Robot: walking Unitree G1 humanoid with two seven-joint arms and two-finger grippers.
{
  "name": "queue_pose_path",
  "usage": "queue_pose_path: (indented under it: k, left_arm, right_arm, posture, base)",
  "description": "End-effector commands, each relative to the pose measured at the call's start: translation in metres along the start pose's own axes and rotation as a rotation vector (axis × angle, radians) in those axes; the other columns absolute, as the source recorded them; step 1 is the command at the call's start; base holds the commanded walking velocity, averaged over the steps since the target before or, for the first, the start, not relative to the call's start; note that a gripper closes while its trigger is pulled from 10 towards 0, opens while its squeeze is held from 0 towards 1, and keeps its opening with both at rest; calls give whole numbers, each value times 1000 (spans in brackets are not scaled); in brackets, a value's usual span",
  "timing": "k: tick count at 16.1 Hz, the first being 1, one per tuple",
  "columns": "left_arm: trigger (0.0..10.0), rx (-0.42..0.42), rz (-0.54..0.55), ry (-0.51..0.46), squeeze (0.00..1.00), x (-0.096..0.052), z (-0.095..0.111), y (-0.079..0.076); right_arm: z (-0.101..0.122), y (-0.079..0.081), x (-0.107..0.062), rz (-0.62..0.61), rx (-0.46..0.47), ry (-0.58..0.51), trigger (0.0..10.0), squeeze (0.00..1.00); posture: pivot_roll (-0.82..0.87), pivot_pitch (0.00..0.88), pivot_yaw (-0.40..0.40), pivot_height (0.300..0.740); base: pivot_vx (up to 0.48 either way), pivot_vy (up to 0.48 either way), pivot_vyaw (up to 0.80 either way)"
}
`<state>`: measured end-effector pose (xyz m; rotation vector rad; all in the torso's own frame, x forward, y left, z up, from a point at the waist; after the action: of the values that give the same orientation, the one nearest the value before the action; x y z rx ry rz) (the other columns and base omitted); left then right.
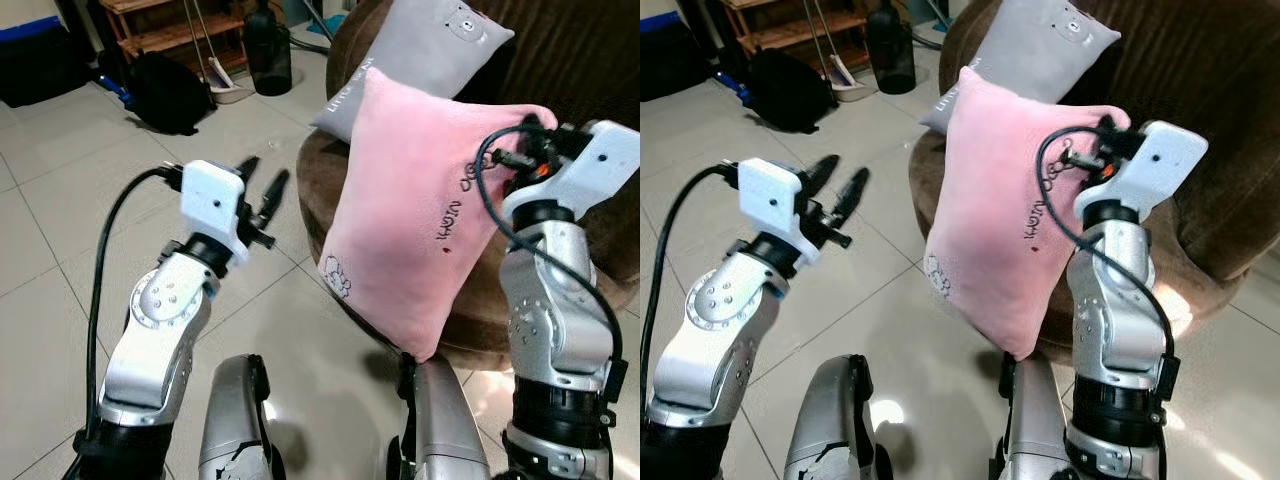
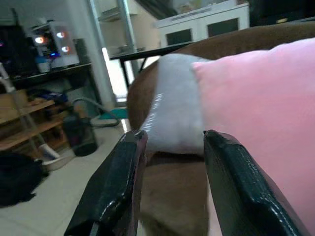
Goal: Move the pillow to the sofa from floor
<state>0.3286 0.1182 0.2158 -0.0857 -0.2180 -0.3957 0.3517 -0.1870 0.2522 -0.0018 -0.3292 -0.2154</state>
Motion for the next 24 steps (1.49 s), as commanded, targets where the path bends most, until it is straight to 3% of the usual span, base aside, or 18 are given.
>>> queue_pose_path:
  k: [1, 10, 14, 24]
  left_arm:
    - [10000, 14, 31, 8, 0, 3, 0, 5]
    - [10000, 73, 23, -17, 0, 12, 5, 4]
    - [10000, 55, 33, -30, 0, 14, 8, 4]
    - [10000, 58, 35, -38, 0, 15, 8, 5]
  right_arm:
    - [23, 2, 5, -8, 10, -68, 10000, 0]
    - [38, 14, 11, 44, -42, -111, 10000, 0]
    - [42, 14, 14, 42, -26, -124, 10000, 0]
    - [34, 12, 14, 27, -1, -89, 10000, 0]
  posture:
    - [-35, 5, 49, 556]
    - [-39, 0, 48, 631]
    - [-39, 0, 43, 666]
    - [-42, 0, 41, 740]
  base:
    - [0, 0, 0]
    - [0, 0, 0]
    - [0, 0, 0]
    - [0, 0, 0]
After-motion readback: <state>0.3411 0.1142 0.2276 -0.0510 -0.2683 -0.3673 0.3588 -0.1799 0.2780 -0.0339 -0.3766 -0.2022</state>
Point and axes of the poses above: a point about 5 cm out from each wrist's last joint towards the gripper, its own x axis pointing out of the wrist towards the gripper, its own z axis along the axis of the wrist's last joint, y = z × x, the point moved 5 cm from there along x, pointing out of the wrist towards the gripper, and after that the axes turned 14 degrees about -x, right-handed, at the moved point
